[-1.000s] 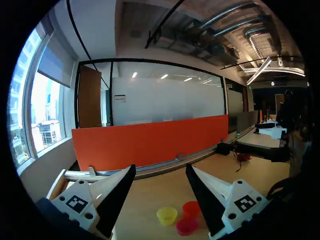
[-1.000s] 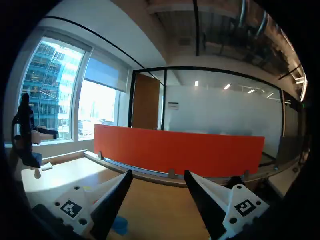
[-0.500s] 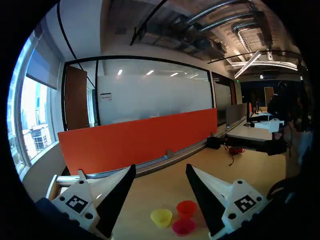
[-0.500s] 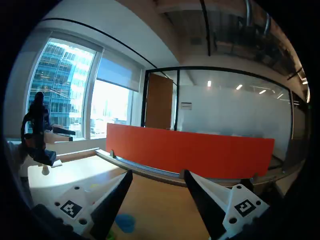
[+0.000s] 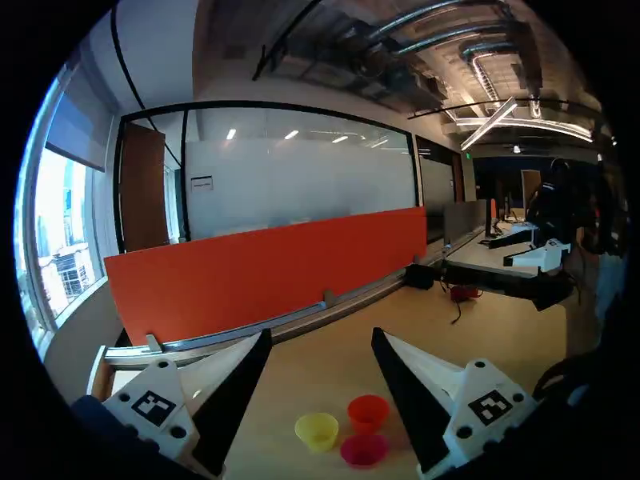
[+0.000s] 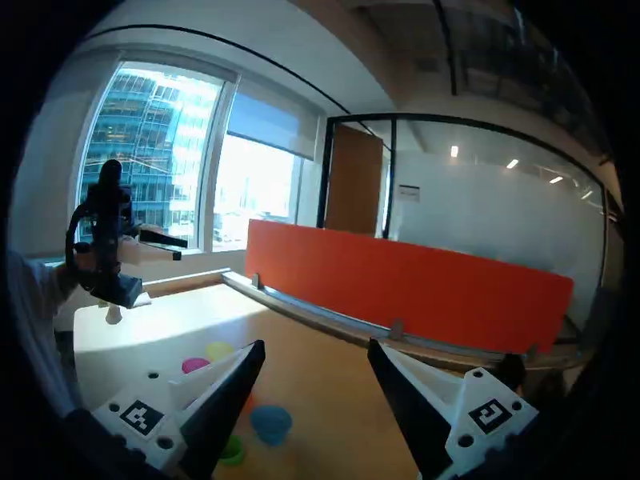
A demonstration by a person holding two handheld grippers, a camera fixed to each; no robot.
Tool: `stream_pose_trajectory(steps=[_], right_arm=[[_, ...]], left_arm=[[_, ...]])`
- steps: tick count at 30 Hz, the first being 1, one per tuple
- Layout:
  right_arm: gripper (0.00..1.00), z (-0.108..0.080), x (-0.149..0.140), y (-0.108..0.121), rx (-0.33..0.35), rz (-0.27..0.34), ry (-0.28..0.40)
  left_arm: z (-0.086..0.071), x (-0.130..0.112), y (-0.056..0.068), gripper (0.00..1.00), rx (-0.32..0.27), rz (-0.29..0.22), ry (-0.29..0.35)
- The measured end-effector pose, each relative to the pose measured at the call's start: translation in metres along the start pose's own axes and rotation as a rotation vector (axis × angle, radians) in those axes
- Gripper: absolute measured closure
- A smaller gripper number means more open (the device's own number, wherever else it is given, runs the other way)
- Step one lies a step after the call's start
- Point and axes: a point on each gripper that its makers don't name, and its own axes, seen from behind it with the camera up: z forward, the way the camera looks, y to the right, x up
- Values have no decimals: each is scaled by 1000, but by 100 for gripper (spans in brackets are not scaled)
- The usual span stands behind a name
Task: Pour water
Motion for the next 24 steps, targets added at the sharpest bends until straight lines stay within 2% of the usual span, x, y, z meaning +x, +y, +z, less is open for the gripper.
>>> stream_pose_trajectory(steps=[6, 17, 24], right_arm=[[0, 2, -12, -16, 69, -4, -46], [0, 4, -28, -33, 147, -23, -102], [0, 5, -37, -42, 197, -36, -135]], left_arm=[[4, -7, 7, 8, -31, 2, -23], [12, -22, 19, 8, -75, 7, -58], [14, -32, 35, 8, -142, 18, -89]])
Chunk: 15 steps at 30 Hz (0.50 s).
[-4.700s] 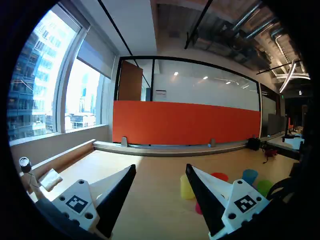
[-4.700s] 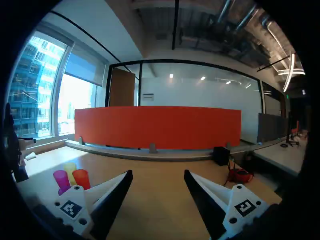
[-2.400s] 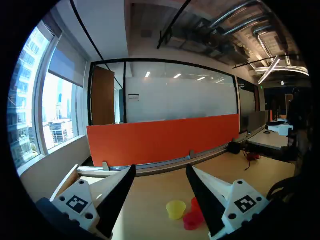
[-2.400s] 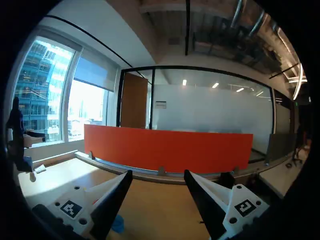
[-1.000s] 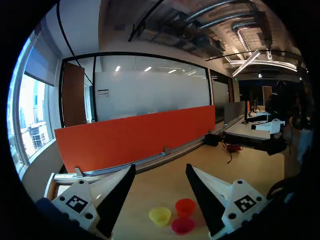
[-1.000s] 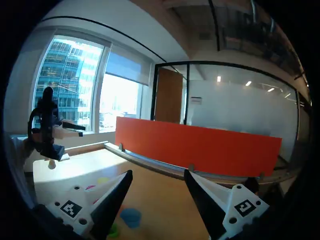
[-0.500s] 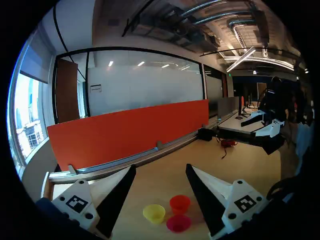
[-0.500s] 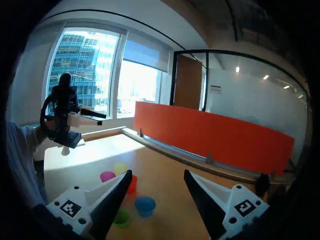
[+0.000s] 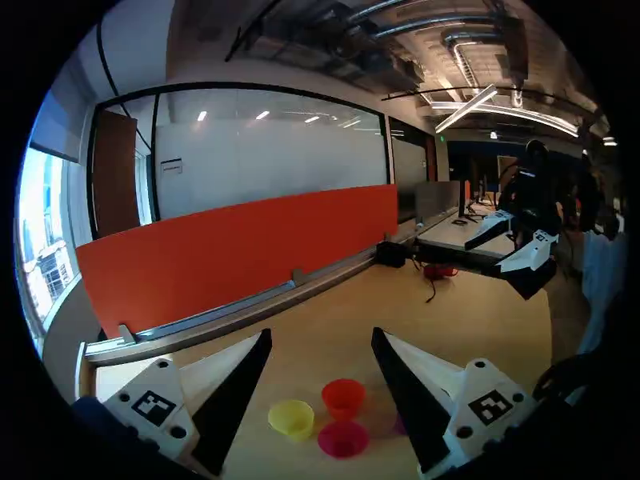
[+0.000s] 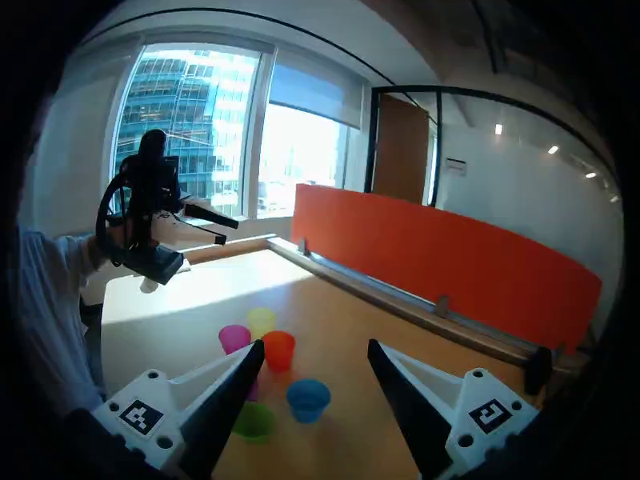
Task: Pour water
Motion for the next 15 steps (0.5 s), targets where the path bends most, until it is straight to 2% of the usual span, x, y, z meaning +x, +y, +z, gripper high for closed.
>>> stream_pose_trajectory(steps=[9, 15], right_arm=[[0, 3, -8, -7, 35, -29, -38], [0, 3, -16, -11, 60, -46, -67]], left_arm=[[0, -9, 32, 8, -135, -29, -41], [1, -13, 39, 7, -166, -22, -53]])
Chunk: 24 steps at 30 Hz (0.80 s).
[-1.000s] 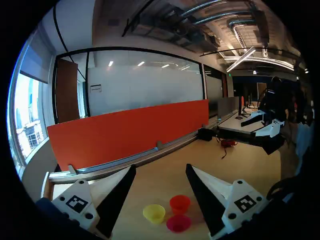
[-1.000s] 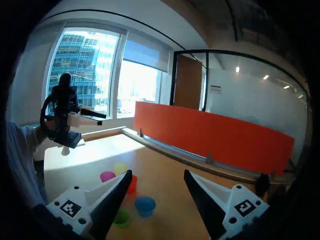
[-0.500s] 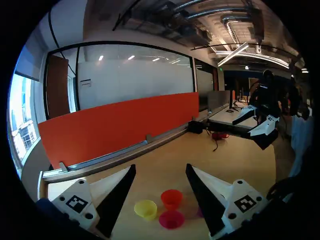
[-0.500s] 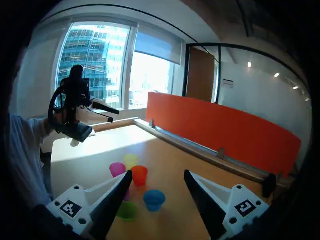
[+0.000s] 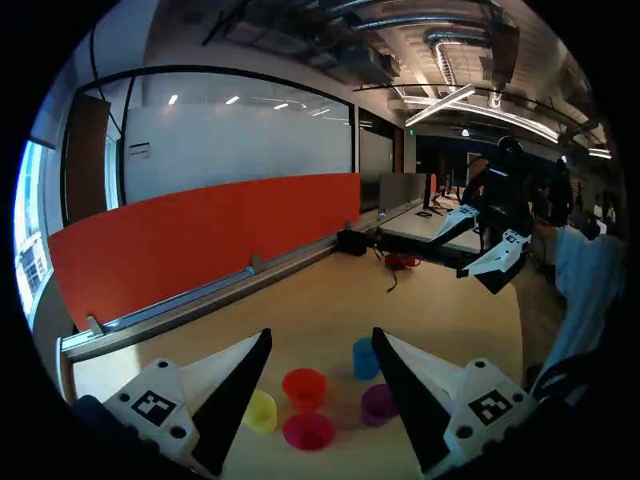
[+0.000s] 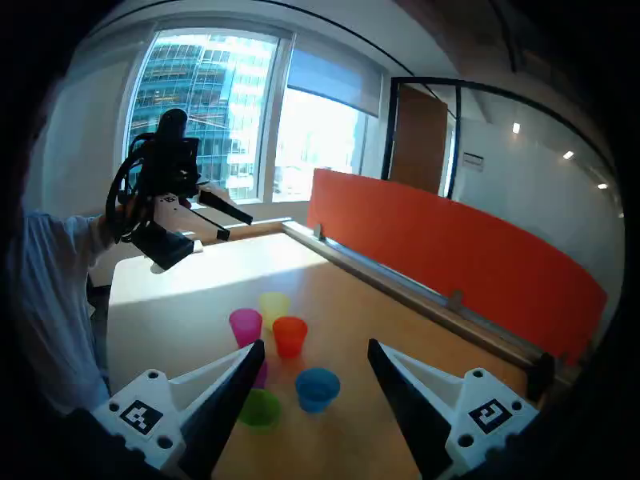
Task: Pour water
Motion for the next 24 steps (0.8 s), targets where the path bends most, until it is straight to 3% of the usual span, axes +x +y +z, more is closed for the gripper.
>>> stream_pose_trajectory(steps=[11, 24], right_arm=[[0, 12, -25, -12, 31, -26, -57], [0, 30, -74, -31, 82, -13, -127]], left_arm=[[4, -10, 10, 7, -25, 18, -27], [15, -27, 16, 7, -32, 29, -59]])
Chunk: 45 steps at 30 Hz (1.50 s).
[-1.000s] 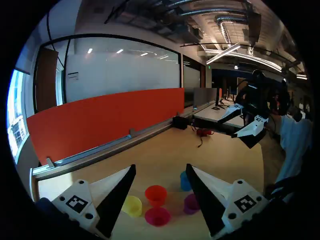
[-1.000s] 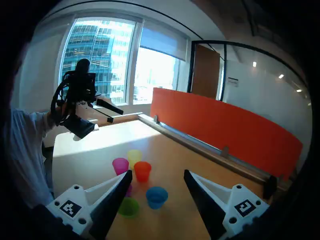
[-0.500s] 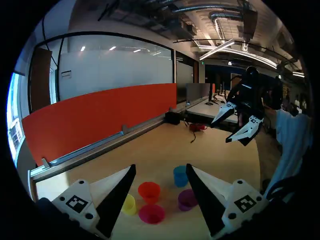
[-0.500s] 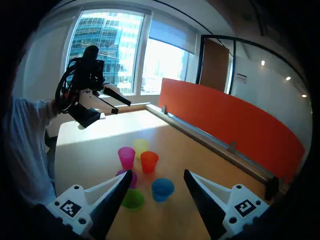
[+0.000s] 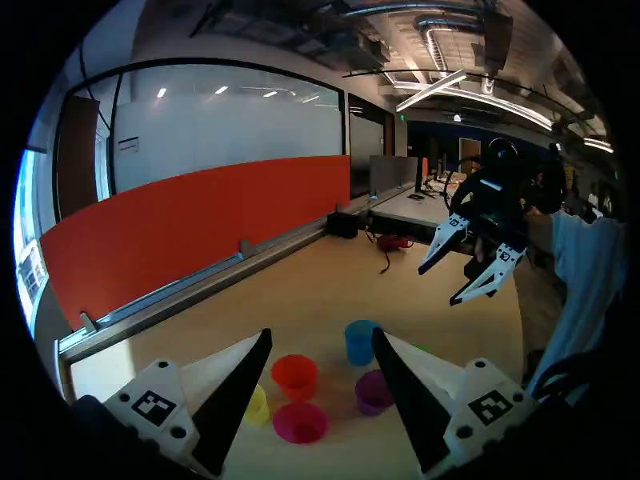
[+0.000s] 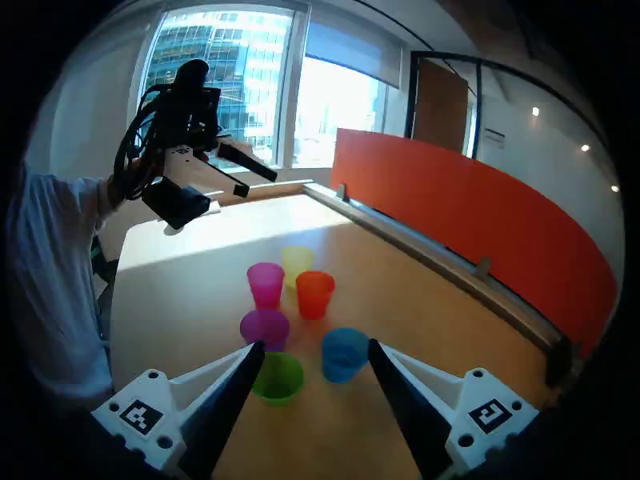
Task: Pour water
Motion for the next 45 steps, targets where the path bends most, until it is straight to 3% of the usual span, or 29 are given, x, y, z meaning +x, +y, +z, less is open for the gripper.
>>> stream_pose_trajectory(steps=[29, 45], right_arm=[[0, 39, -103, -40, 79, 20, -131], [0, 68, -114, -46, 96, 21, -143]], left_arm=[[26, -26, 24, 7, -48, -5, -35], [30, -29, 26, 7, -55, -4, -44]])
